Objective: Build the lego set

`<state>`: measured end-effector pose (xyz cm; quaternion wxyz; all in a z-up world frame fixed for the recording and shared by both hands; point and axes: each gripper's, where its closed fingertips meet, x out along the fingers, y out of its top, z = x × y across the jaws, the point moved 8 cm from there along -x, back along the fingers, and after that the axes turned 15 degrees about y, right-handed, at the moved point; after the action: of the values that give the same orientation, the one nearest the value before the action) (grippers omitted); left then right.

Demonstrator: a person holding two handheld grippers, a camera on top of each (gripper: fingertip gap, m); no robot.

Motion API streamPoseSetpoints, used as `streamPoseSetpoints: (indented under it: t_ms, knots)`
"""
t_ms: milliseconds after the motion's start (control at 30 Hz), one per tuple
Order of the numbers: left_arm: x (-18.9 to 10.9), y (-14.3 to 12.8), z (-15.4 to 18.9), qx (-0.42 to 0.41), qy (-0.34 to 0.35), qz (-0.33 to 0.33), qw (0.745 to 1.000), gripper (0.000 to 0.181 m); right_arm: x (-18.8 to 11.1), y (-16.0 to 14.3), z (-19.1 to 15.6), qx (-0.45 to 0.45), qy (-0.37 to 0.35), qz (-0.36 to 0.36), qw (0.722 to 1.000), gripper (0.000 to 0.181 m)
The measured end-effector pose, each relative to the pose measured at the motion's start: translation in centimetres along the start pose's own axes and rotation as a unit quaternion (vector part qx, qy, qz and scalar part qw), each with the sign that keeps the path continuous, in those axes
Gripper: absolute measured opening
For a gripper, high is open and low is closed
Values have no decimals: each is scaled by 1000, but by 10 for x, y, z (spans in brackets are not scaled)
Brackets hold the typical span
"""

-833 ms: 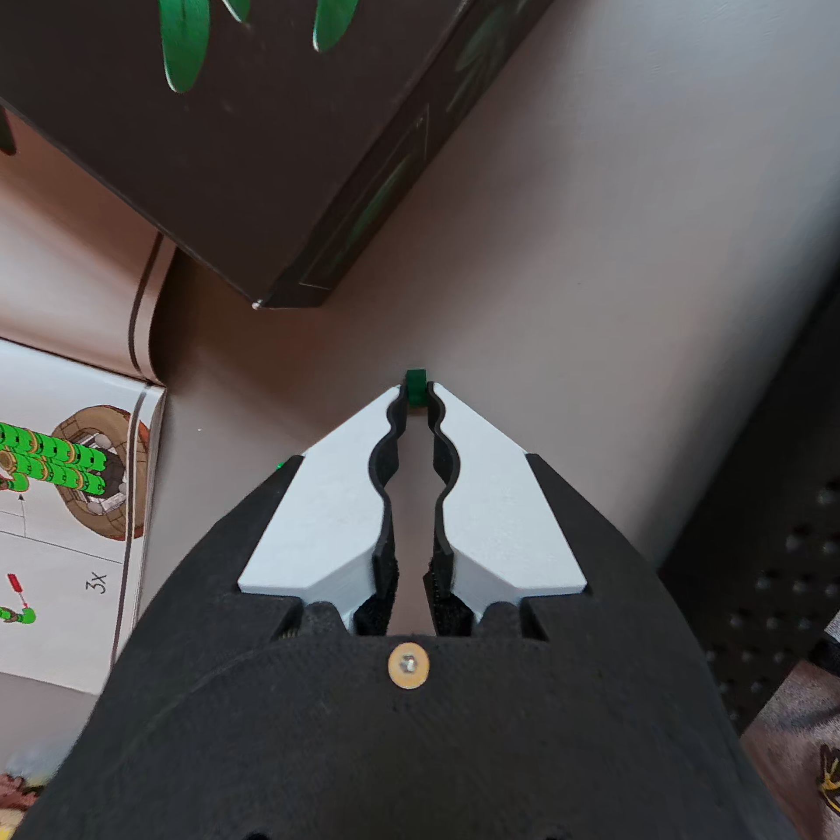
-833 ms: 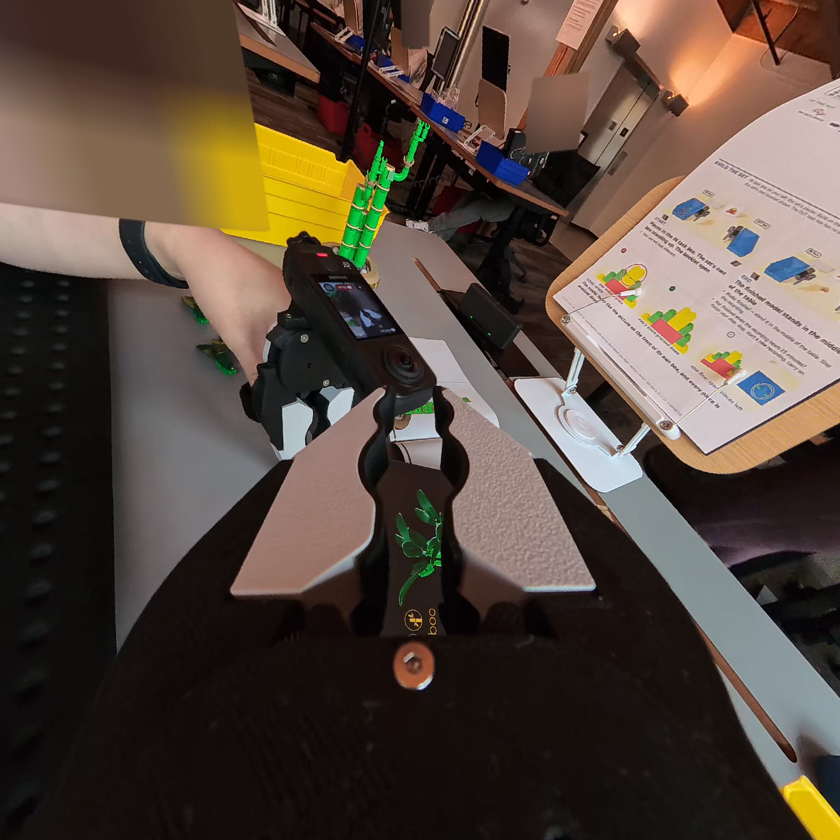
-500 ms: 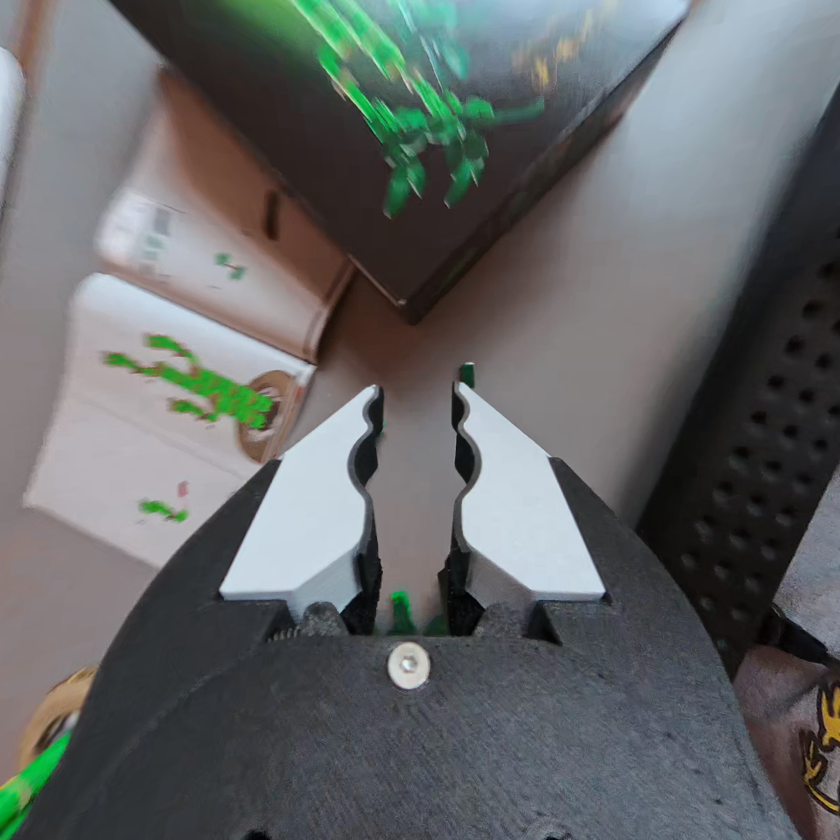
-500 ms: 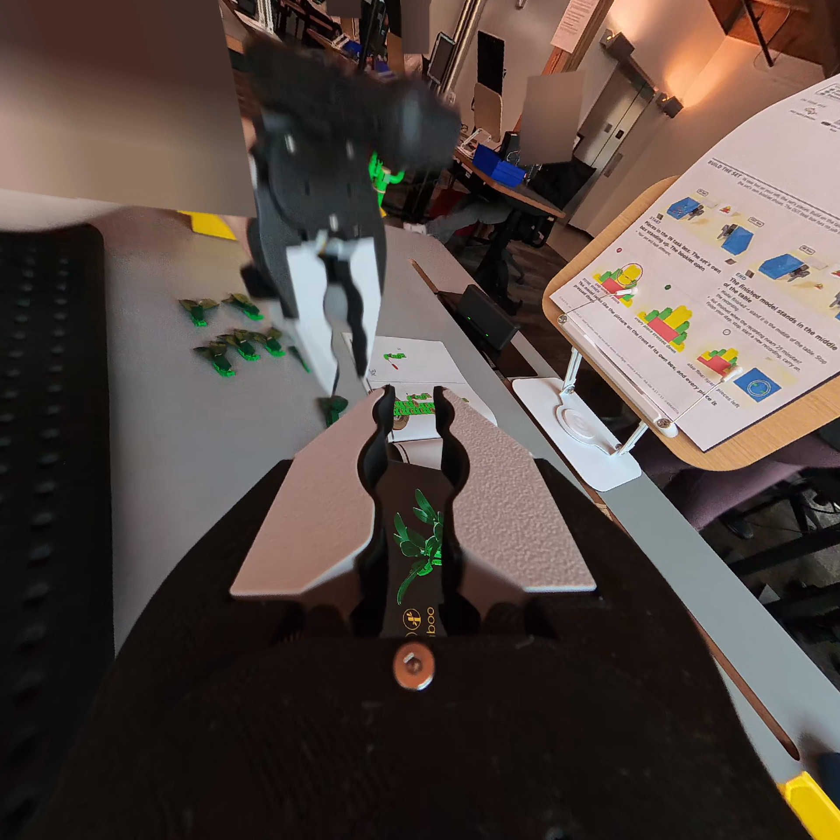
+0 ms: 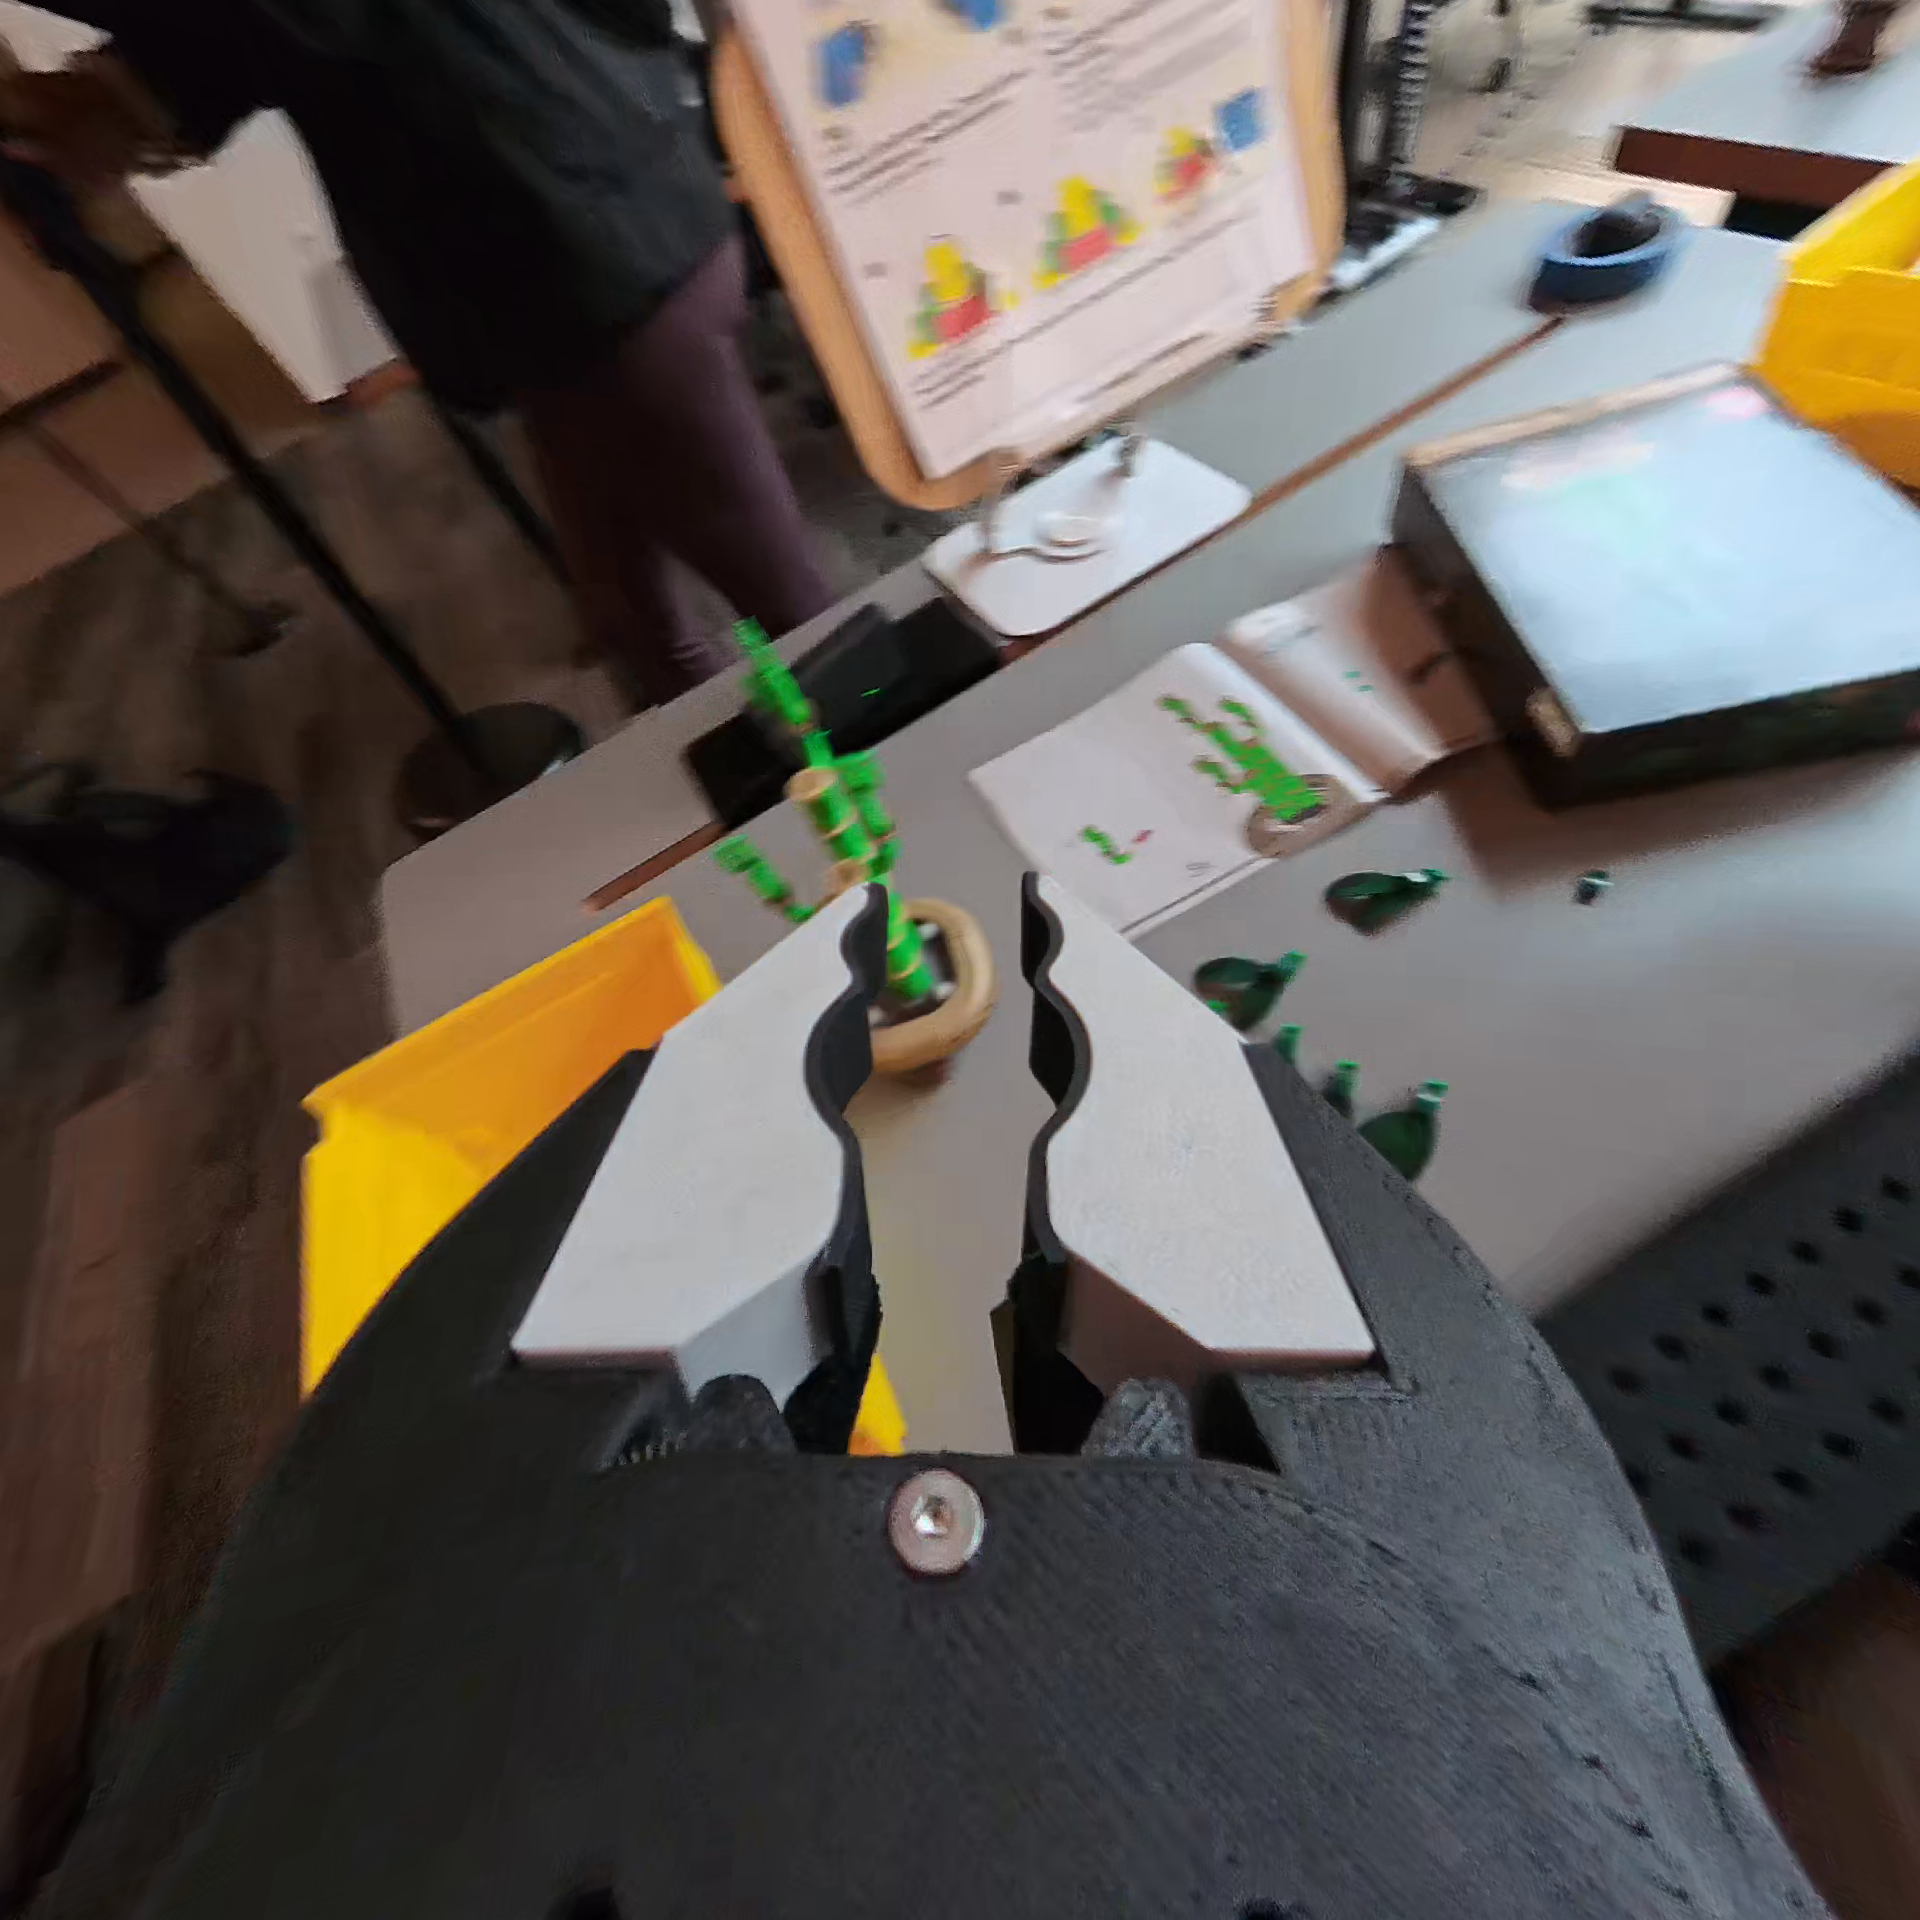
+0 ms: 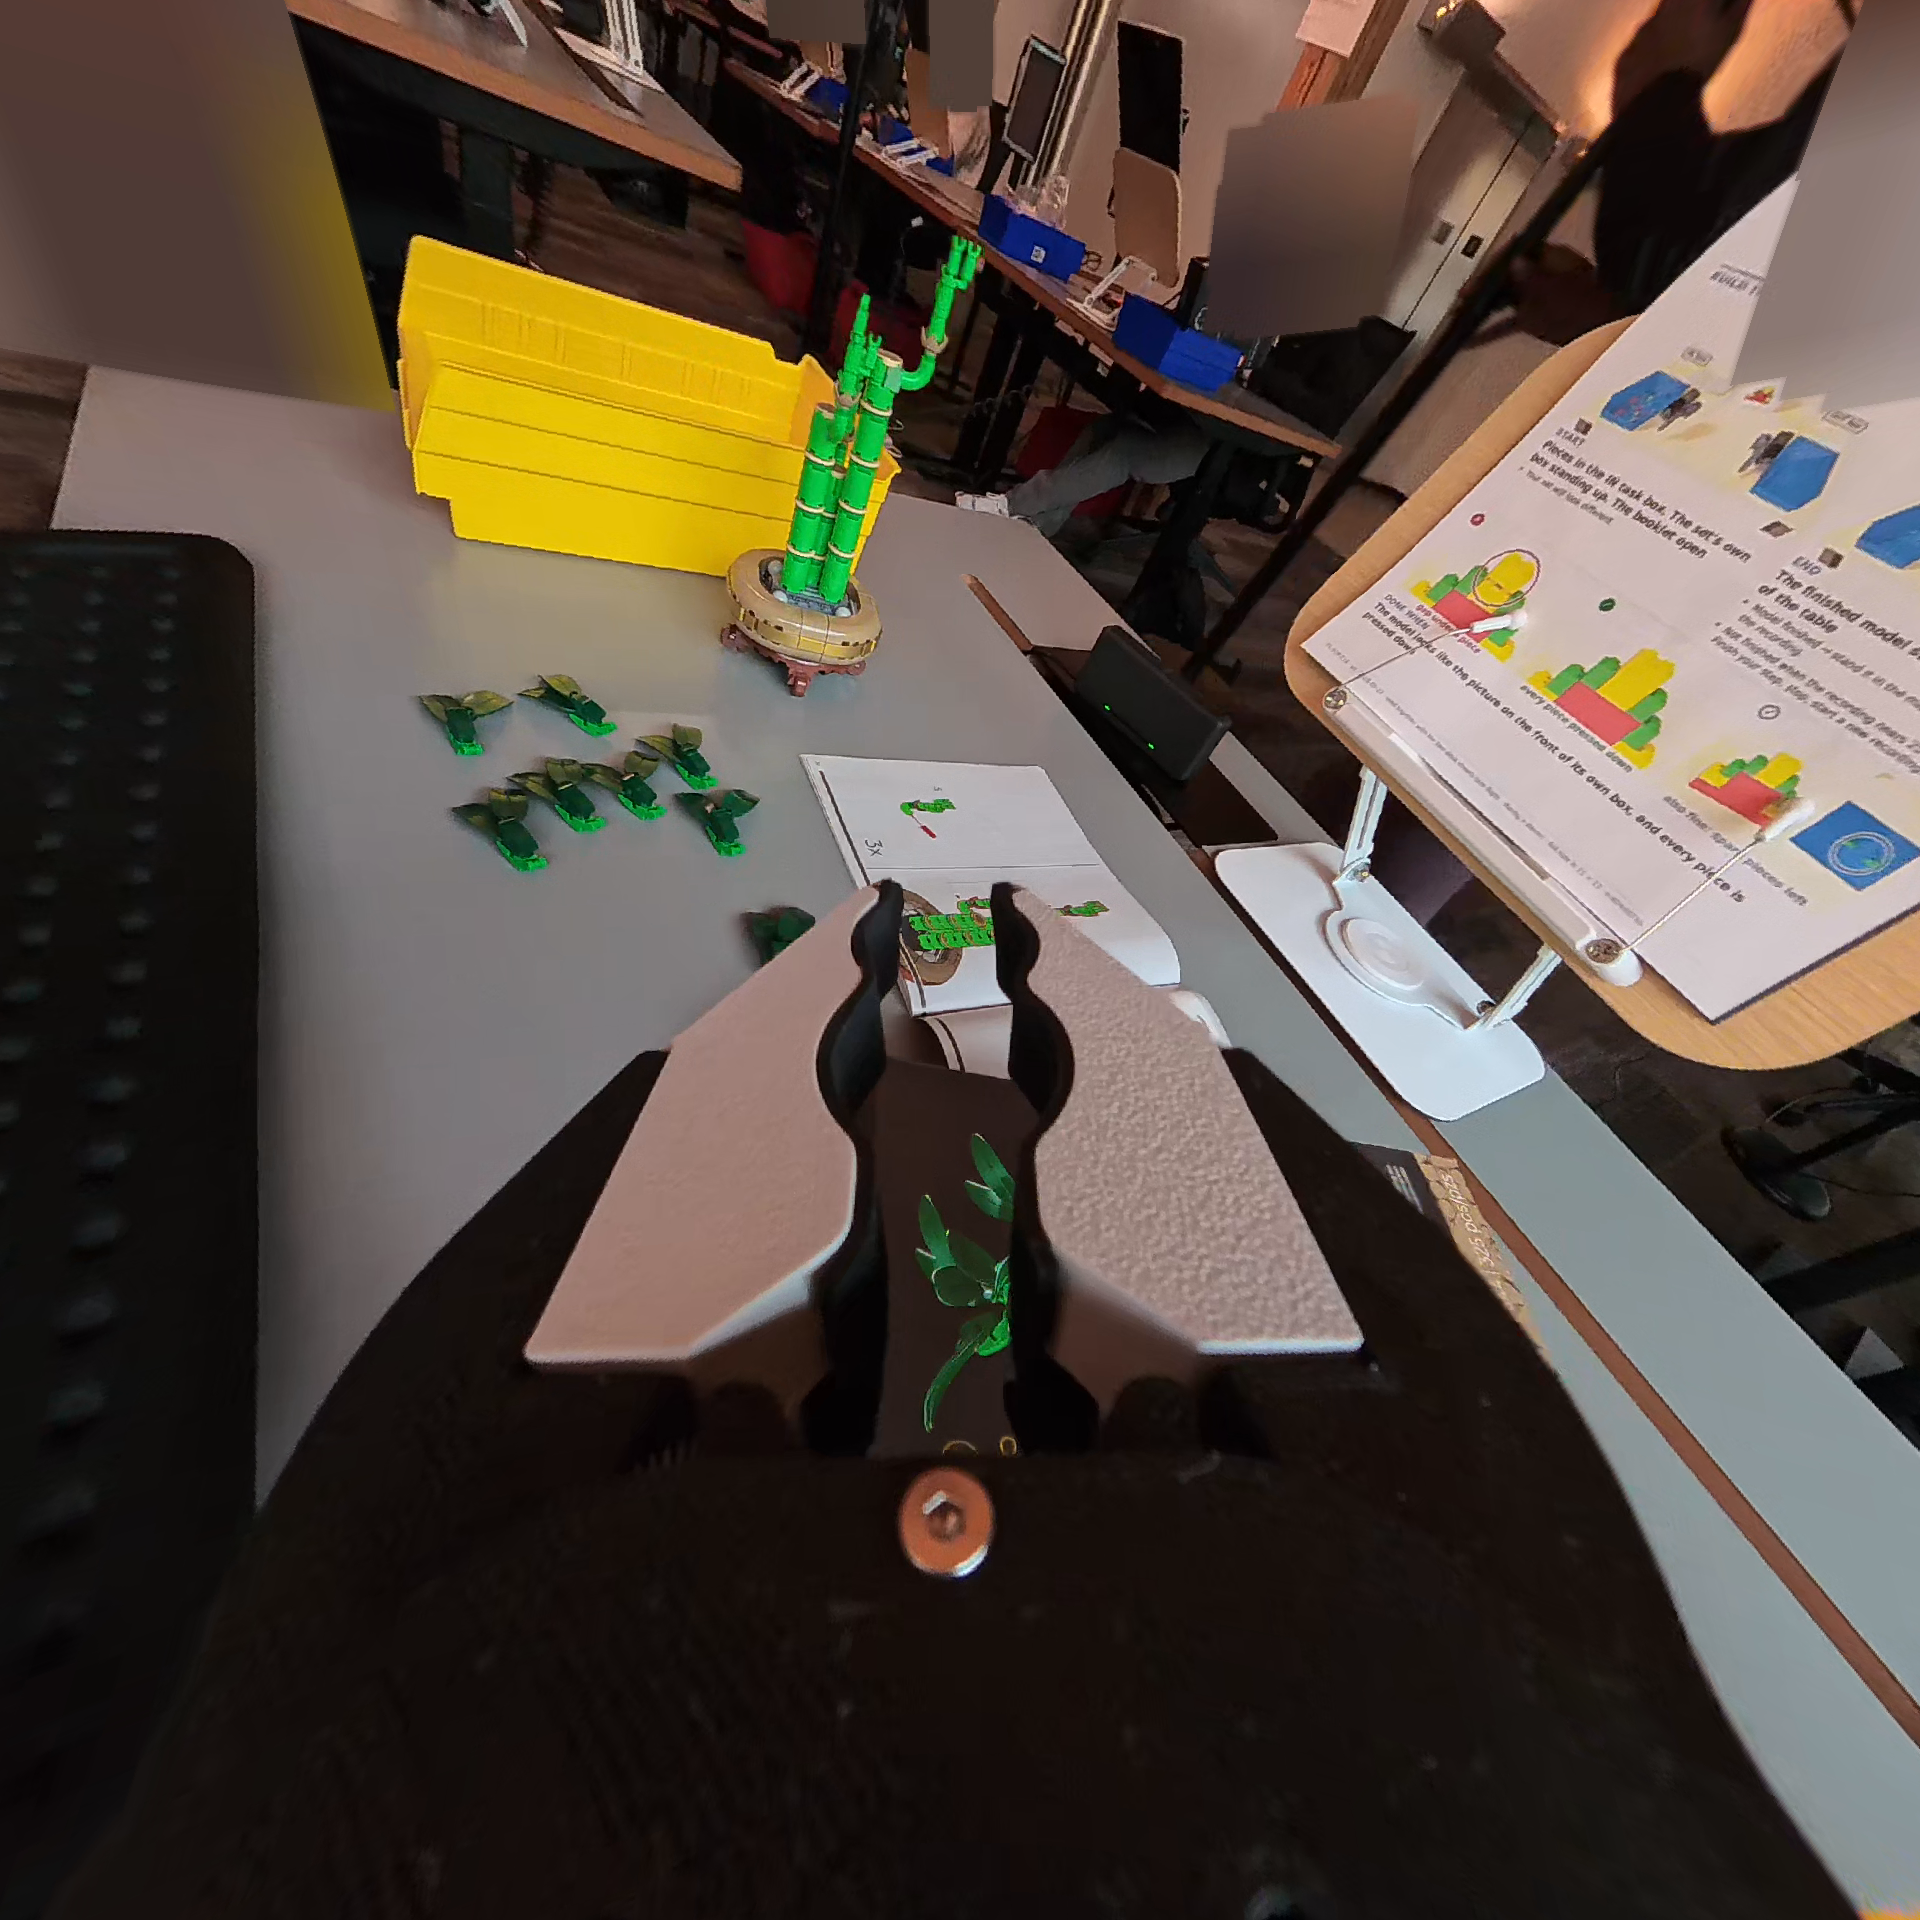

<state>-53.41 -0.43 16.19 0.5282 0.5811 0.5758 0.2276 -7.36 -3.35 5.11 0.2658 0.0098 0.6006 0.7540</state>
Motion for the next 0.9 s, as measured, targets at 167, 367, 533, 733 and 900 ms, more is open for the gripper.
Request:
streamPoseSetpoints:
  t_ms: [167,367,533,733,900]
  knots:
    - [-5,-62,-72,-67,61,-68,994,31,8,1,4,5,-10,-4,1000,16]
    - [48,-147,-99,-11,-15,-294,955,22,13,-3,16,38,-25,28,999,17]
    - [100,-165,-112,83,-51,-384,918,26,20,-5,25,60,-38,23,997,18]
    - [129,-189,-128,61,-91,-444,889,23,22,4,32,70,-53,37,995,19]
    - [159,-186,-140,-45,-140,-389,909,13,15,10,37,89,-70,88,990,20]
